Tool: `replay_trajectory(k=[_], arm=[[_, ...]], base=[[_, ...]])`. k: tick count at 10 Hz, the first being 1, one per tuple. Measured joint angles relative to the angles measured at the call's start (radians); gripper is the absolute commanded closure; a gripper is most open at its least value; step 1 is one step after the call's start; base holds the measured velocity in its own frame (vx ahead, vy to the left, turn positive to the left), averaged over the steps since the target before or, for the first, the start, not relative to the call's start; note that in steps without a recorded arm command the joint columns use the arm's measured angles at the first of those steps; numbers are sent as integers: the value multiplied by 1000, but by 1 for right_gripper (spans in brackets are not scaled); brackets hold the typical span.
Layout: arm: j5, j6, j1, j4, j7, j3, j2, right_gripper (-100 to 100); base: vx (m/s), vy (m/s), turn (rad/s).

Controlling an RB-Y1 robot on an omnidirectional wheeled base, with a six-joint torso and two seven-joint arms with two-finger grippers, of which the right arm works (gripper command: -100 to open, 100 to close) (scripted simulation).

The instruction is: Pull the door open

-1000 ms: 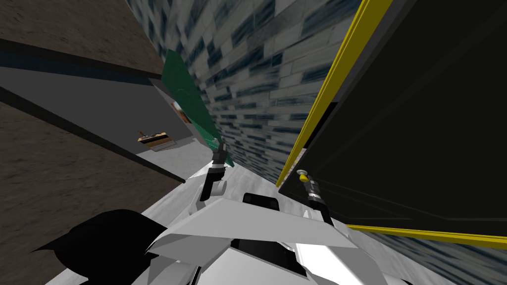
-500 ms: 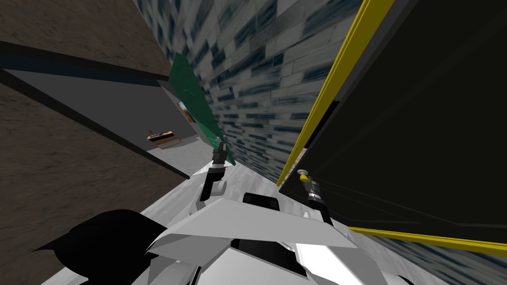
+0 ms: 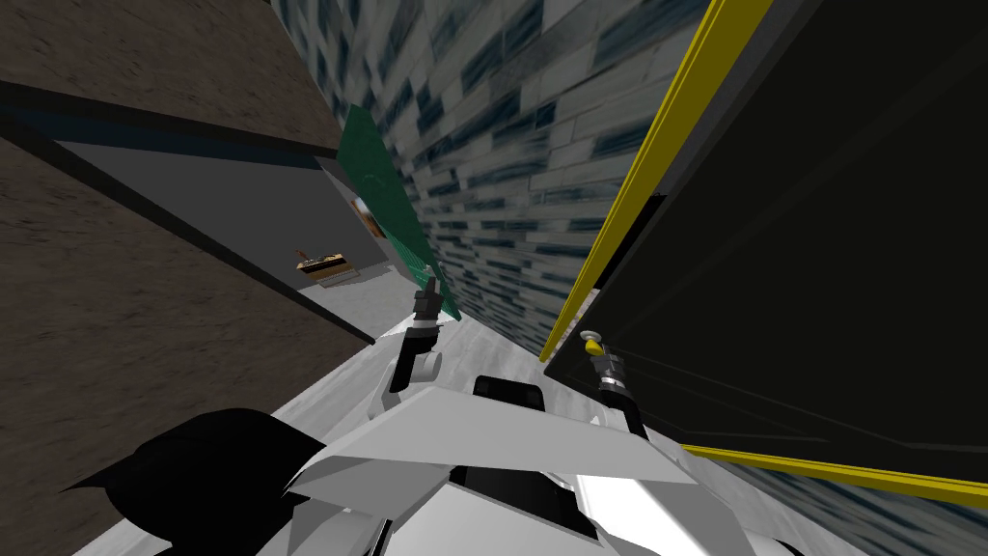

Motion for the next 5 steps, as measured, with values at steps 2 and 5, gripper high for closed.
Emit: replay_trajectory(k=[2, 5], arm=[[-13, 18, 10, -22, -42, 1, -2, 100], [-29, -2, -18, 29, -113, 6, 1, 100]], base=[[-36, -9, 54], [-28, -11, 30]])
